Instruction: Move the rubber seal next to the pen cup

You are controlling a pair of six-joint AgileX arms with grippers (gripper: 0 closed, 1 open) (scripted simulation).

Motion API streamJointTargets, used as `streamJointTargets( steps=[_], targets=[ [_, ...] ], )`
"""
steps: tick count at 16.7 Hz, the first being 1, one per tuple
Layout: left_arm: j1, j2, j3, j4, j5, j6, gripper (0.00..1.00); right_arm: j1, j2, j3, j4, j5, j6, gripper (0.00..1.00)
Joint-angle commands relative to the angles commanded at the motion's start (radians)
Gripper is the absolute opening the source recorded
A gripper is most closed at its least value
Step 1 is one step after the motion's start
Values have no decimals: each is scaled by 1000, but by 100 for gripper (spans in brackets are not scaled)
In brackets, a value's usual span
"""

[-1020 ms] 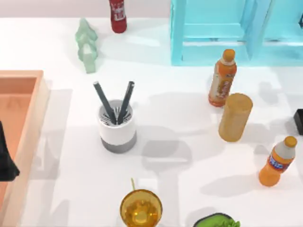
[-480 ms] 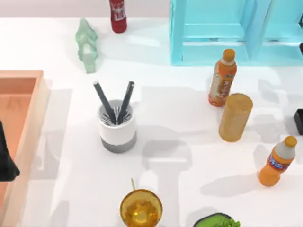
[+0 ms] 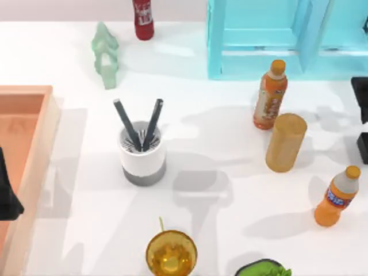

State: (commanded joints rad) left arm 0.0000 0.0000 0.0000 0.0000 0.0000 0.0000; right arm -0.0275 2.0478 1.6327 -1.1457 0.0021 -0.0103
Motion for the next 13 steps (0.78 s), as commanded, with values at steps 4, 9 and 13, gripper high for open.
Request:
streamJointTargets(
  steps=[4, 9, 13],
  targets=[
    [0, 0, 0, 0, 0, 0, 100, 0, 25, -120, 137, 0, 0, 100],
    [0, 0, 0, 0, 0, 0, 100, 0, 28, -127, 145, 0, 0, 92],
    [0, 0, 0, 0, 0, 0, 100, 0, 28, -127, 145, 0, 0, 62]
  ],
)
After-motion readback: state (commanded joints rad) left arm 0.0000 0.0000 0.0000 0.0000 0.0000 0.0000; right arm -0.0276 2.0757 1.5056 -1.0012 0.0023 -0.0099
